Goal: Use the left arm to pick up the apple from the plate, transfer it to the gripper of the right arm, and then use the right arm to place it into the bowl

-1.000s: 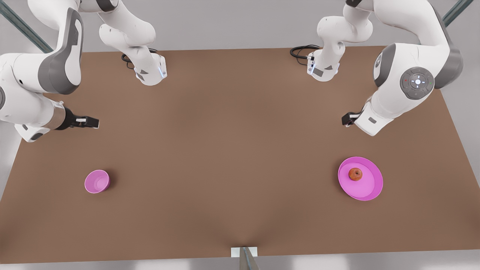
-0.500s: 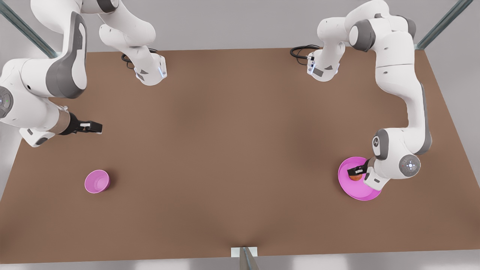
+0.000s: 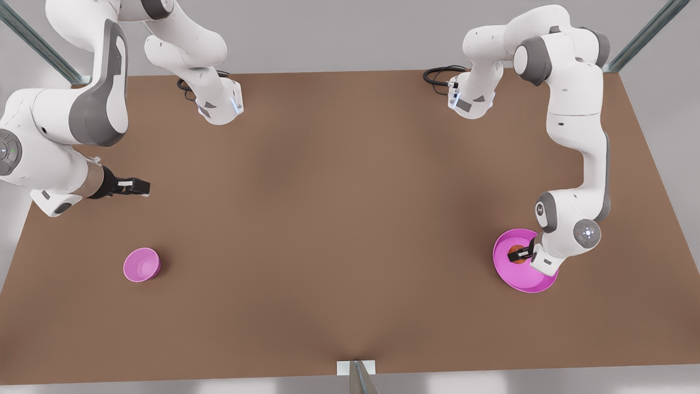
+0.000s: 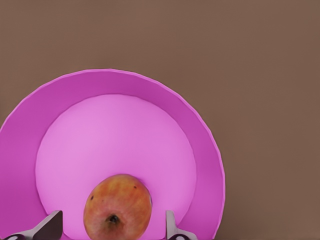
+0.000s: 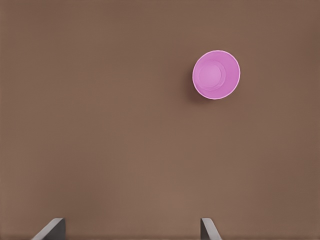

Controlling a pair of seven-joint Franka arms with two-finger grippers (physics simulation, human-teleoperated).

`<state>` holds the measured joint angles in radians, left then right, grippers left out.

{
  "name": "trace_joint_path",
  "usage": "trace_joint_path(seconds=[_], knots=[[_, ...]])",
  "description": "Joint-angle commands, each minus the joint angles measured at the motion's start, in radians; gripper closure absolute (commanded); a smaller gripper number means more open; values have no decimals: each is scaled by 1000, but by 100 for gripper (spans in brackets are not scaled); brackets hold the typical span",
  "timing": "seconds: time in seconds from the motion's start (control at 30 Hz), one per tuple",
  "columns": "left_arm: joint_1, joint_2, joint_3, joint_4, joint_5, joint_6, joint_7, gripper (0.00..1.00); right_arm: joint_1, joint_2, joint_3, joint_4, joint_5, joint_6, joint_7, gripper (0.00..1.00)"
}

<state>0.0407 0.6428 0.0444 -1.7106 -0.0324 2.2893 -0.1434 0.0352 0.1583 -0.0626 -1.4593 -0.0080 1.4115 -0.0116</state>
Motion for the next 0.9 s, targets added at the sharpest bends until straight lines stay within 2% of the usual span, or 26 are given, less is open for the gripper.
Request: trace_joint_path(seconds=[0.0, 0.87], knots=[[1, 6, -1, -1, 2, 36, 44, 0, 0, 0, 0, 0, 0, 0, -15, 0], [12, 72, -1, -6, -1, 62, 41, 0, 8, 7, 1, 0, 2, 0, -15, 0]])
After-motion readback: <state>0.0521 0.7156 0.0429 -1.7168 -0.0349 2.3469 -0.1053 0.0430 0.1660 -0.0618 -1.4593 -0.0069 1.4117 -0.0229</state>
